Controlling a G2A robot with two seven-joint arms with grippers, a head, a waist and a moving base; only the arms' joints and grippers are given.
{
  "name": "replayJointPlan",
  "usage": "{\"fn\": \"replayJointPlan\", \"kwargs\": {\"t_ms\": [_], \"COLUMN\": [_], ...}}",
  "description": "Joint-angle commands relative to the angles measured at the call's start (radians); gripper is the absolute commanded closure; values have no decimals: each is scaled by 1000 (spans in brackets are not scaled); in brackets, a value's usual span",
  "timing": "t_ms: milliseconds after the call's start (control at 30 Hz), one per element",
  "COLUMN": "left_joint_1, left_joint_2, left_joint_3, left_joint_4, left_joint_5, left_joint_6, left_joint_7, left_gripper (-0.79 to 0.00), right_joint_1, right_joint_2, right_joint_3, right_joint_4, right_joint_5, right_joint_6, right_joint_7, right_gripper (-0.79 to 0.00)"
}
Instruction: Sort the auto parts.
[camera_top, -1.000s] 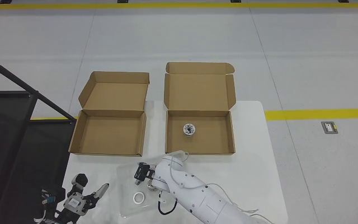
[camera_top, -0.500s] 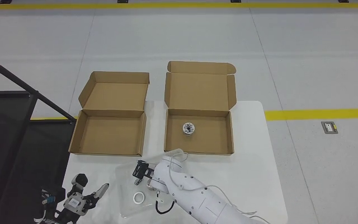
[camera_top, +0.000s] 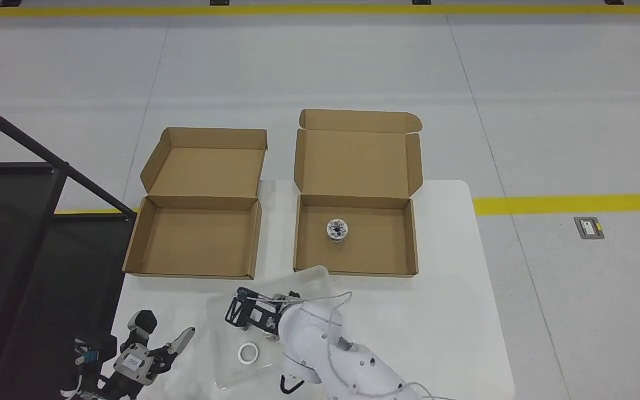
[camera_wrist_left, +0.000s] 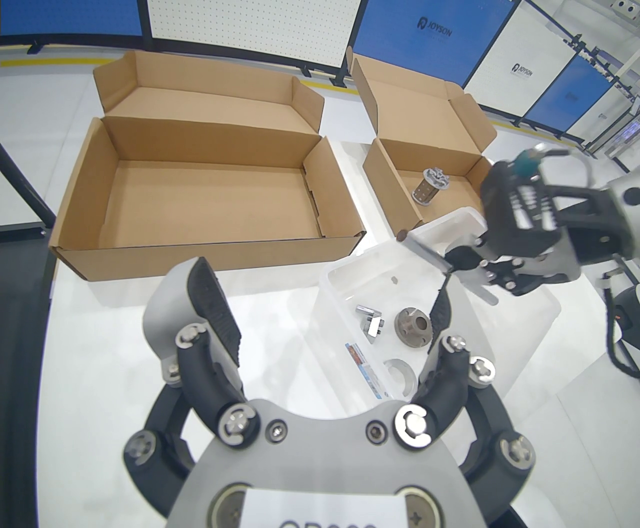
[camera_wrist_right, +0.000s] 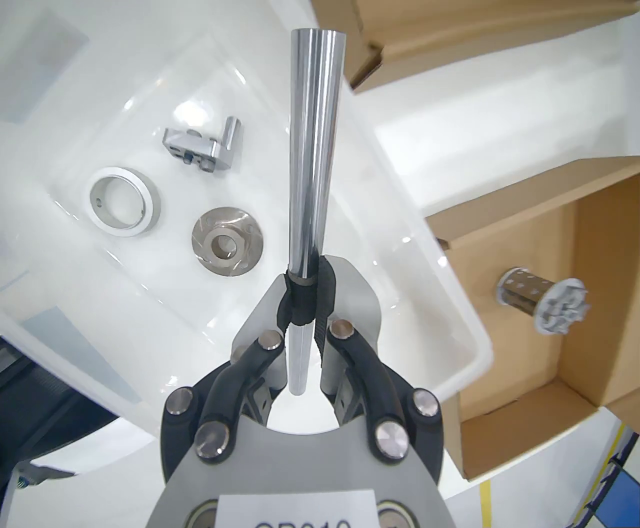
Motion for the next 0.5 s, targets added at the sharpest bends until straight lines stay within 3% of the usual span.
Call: {"fn": "replayJointPlan", "kwargs": {"t_ms": [0, 167, 467], "left_joint_1": [0, 0, 0], "left_joint_2": [0, 0, 0], "left_joint_3": [0, 0, 0], "left_joint_4": [0, 0, 0], "left_joint_5": [0, 0, 0], "left_joint_6": [0, 0, 0], "left_joint_7": [0, 0, 0], "left_gripper": [-785, -785, -785], "right_joint_1": [-60, -219, -219], "right_joint_2": [24, 76, 76], "right_joint_3": [26, 109, 109], "right_joint_4": [-139, -403, -403], "right_joint_5": [-87, -254, -254], "right_joint_6": [-40, -105, -105], "right_joint_7": [-17, -106, -106], "right_gripper": [0, 0, 0]}}
